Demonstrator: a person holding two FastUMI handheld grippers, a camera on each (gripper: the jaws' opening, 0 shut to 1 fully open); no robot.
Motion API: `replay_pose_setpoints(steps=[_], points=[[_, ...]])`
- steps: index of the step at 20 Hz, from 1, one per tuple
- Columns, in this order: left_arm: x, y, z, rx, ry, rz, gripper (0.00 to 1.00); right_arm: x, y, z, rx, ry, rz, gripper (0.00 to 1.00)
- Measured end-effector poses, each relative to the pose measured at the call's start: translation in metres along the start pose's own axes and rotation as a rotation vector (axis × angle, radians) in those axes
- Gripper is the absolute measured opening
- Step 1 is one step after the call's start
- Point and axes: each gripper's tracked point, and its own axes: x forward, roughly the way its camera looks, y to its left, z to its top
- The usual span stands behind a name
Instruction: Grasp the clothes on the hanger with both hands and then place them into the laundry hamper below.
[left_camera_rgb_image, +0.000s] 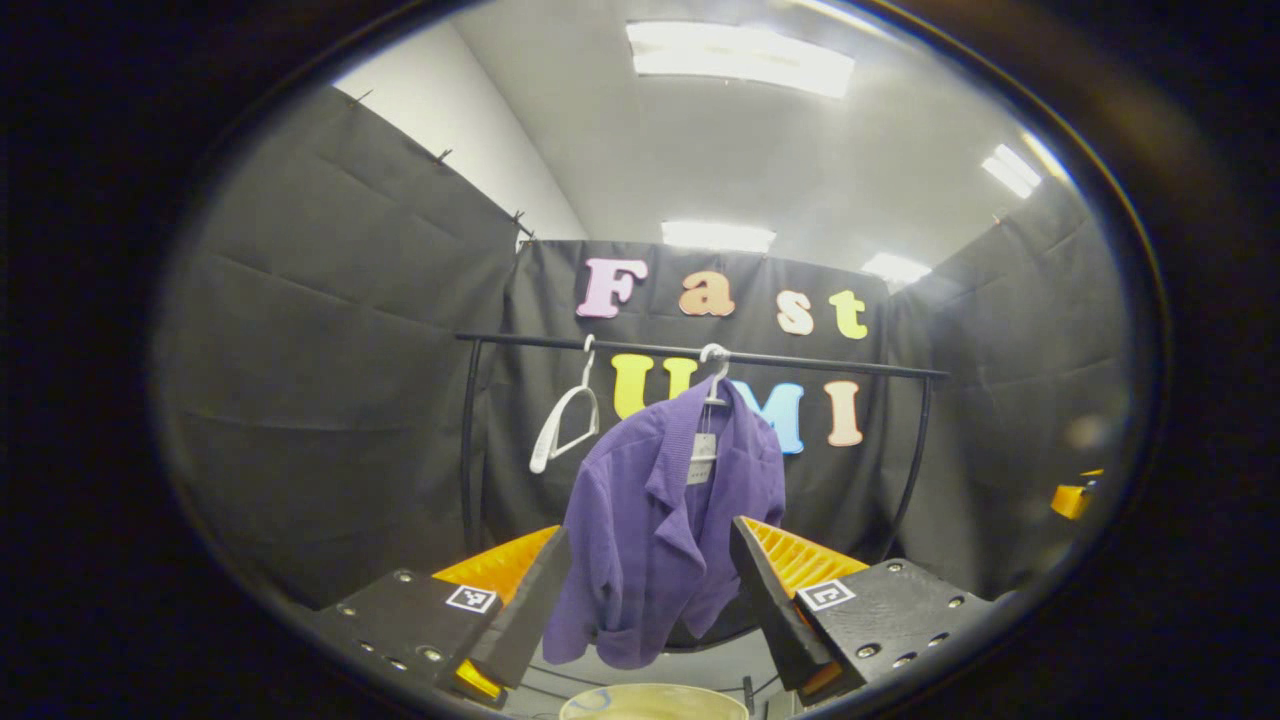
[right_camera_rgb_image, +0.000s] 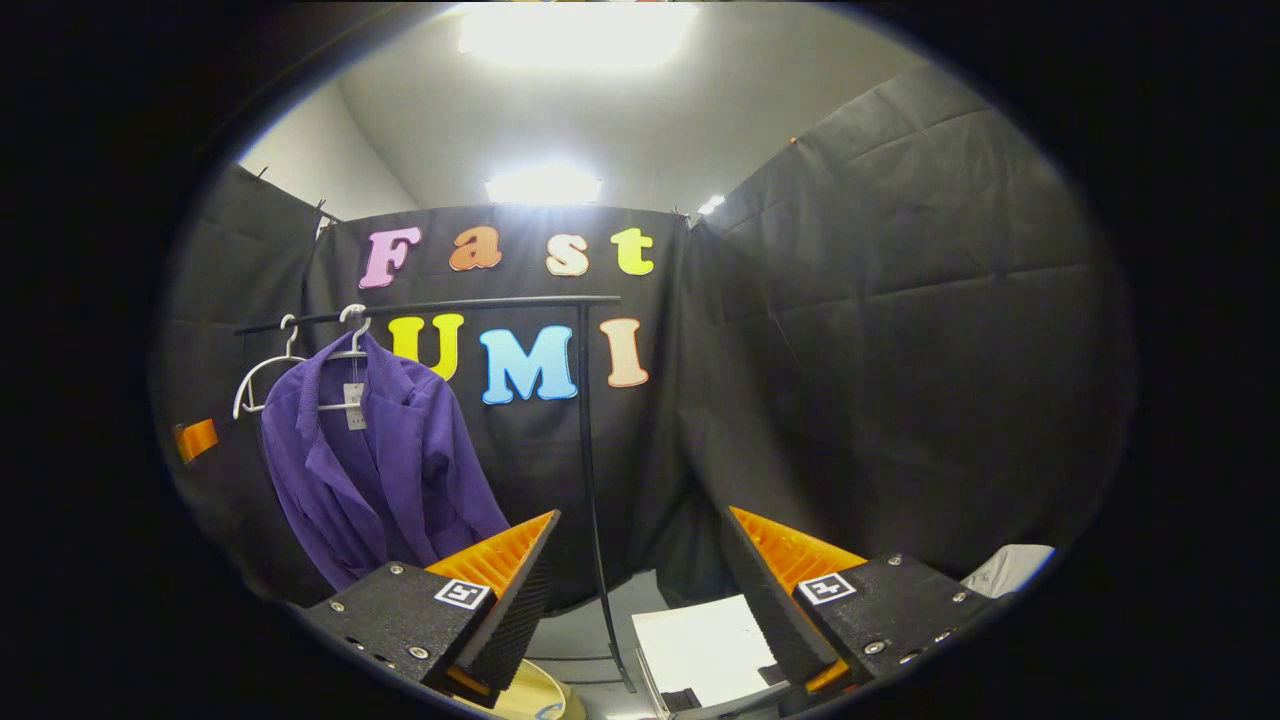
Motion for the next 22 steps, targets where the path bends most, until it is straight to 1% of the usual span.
replay_pose_setpoints(steps=[1, 2, 3, 5, 6, 7, 8, 11, 14, 16, 19, 21, 22], points=[[-0.007, 0.006, -0.006, -0.005, 0.013, 0.011, 0.89, -0.001, 0.0, -0.002, 0.001, 0.01, 0.006, 0.96], [-0.011, 0.014, -0.012, -0.009, 0.027, 0.025, 0.92, 0.001, 0.002, -0.003, -0.001, 0.021, 0.012, 0.96], [-0.016, 0.021, -0.016, -0.012, 0.038, 0.039, 0.92, 0.004, 0.007, -0.005, -0.005, 0.032, 0.02, 0.96], [-0.027, 0.032, -0.02, -0.028, 0.061, 0.067, 0.92, 0.01, 0.031, -0.004, -0.028, 0.052, 0.068, 0.95], [-0.03, 0.037, -0.022, -0.044, 0.075, 0.077, 0.92, 0.014, 0.049, -0.001, -0.048, 0.05, 0.107, 0.96], [-0.031, 0.041, -0.024, -0.064, 0.088, 0.085, 0.86, 0.02, 0.067, 0.003, -0.069, 0.044, 0.148, 0.96], [-0.028, 0.045, -0.025, -0.082, 0.096, 0.092, 0.98, 0.024, 0.087, 0.01, -0.084, 0.037, 0.189, 0.95], [-0.021, 0.049, -0.018, -0.131, 0.096, 0.098, 0.98, 0.034, 0.146, 0.035, -0.079, 0.02, 0.329, 0.96], [0.01, 0.036, -0.005, -0.176, 0.083, 0.083, 0.98, 0.056, 0.196, 0.061, -0.062, -0.021, 0.44, 0.96], [0.029, 0.027, 0.001, -0.191, 0.081, 0.08, 0.98, 0.078, 0.226, 0.074, -0.057, -0.045, 0.488, 0.97], [0.066, 0.014, 0.015, -0.185, 0.062, 0.078, 0.98, 0.114, 0.27, 0.08, -0.029, -0.044, 0.553, 0.97], [0.093, 0.008, 0.023, -0.166, 0.055, 0.097, 0.98, 0.142, 0.297, 0.082, 0.006, -0.032, 0.597, 0.96], [0.11, 0.007, 0.023, -0.162, 0.056, 0.111, 0.92, 0.157, 0.311, 0.08, 0.017, -0.019, 0.618, 0.97]])
